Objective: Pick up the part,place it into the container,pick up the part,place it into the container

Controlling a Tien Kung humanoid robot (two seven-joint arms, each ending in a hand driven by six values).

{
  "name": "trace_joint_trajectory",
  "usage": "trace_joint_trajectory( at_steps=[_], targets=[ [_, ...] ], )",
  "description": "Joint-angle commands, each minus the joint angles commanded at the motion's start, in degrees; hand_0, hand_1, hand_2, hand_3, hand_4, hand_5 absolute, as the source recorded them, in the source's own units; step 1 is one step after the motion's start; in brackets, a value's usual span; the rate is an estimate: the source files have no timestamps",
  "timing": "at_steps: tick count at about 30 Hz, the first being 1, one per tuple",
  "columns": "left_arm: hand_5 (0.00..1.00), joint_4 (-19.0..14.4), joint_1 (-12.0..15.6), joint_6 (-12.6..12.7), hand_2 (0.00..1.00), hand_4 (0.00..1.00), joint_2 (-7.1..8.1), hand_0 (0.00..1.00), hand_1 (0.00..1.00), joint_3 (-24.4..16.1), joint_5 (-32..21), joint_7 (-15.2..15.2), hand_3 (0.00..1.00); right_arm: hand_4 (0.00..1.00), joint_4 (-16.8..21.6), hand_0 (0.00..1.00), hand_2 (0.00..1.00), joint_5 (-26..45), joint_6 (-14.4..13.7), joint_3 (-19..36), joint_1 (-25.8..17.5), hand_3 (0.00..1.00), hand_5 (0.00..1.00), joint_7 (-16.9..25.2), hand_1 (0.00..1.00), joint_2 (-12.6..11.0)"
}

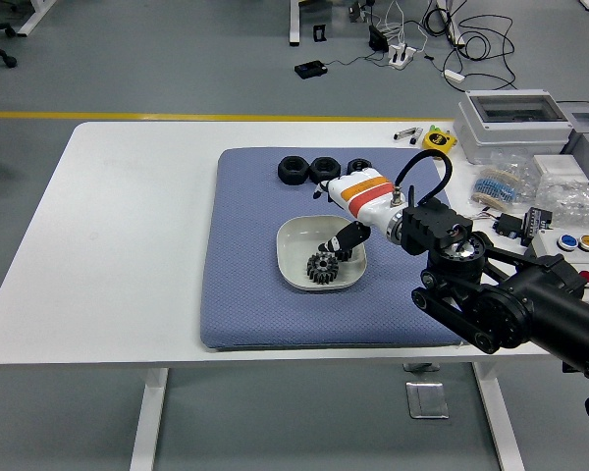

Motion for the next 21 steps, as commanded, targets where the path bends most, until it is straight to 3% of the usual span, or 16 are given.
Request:
trace_joint_trajectory(
  at_steps=[8, 9, 11, 14, 15, 20, 21],
  targets=[
    [0.58, 0.1, 0.4, 0.0, 0.693, 0.601, -0.21, 0.509, 0.534, -0.2, -0.1, 0.0, 0.602, 0.941, 5.8, 0.265, 0.648, 3.4, -6.9, 5.6, -1.4, 0.76, 0.401, 2.0, 0.45, -4.3],
    [0.571, 0.1, 0.4, 0.0, 0.691, 0.595, -0.24, 0.512, 0.537, -0.1, -0.2, 0.0, 0.601, 0.914, 6.4, 0.342, 0.656, 4.7, -7.6, 6.3, -1.6, 0.734, 0.405, 2.4, 0.517, -5.0],
    [0.571, 0.1, 0.5, 0.0, 0.691, 0.595, -0.29, 0.512, 0.537, -0.1, -0.4, -0.1, 0.601, 0.914, 7.5, 0.342, 0.656, 8.7, -8.3, 7.8, -2.3, 0.734, 0.405, 3.1, 0.517, -6.6],
    [0.571, 0.2, 0.6, 0.1, 0.691, 0.595, -0.36, 0.512, 0.537, -0.2, -0.5, -0.2, 0.601, 0.914, 9.2, 0.342, 0.656, 15.7, -6.6, 11.0, -4.1, 0.734, 0.405, 2.8, 0.517, -9.4],
    [0.567, 0.2, 0.6, 0.0, 0.691, 0.591, -0.36, 0.516, 0.537, -0.1, -0.6, -0.2, 0.601, 0.875, 9.6, 0.41, 0.711, 18.3, -5.7, 12.1, -4.8, 0.649, 0.413, 3.5, 0.589, -10.2],
    [0.567, 0.2, 0.7, 0.0, 0.691, 0.591, -0.39, 0.516, 0.537, -0.3, -0.1, -0.1, 0.601, 0.875, 12.8, 0.41, 0.711, 30.6, -1.6, 17.2, -8.5, 0.649, 0.413, 7.6, 0.589, -14.0],
    [0.567, 0.2, 0.7, 0.0, 0.692, 0.59, -0.39, 0.516, 0.539, -0.4, 0.0, -0.1, 0.599, 0.917, 13.6, 0.597, 0.762, 32.8, -1.1, 17.9, -9.2, 0.685, 0.508, 8.1, 0.683, -14.7]
  ],
)
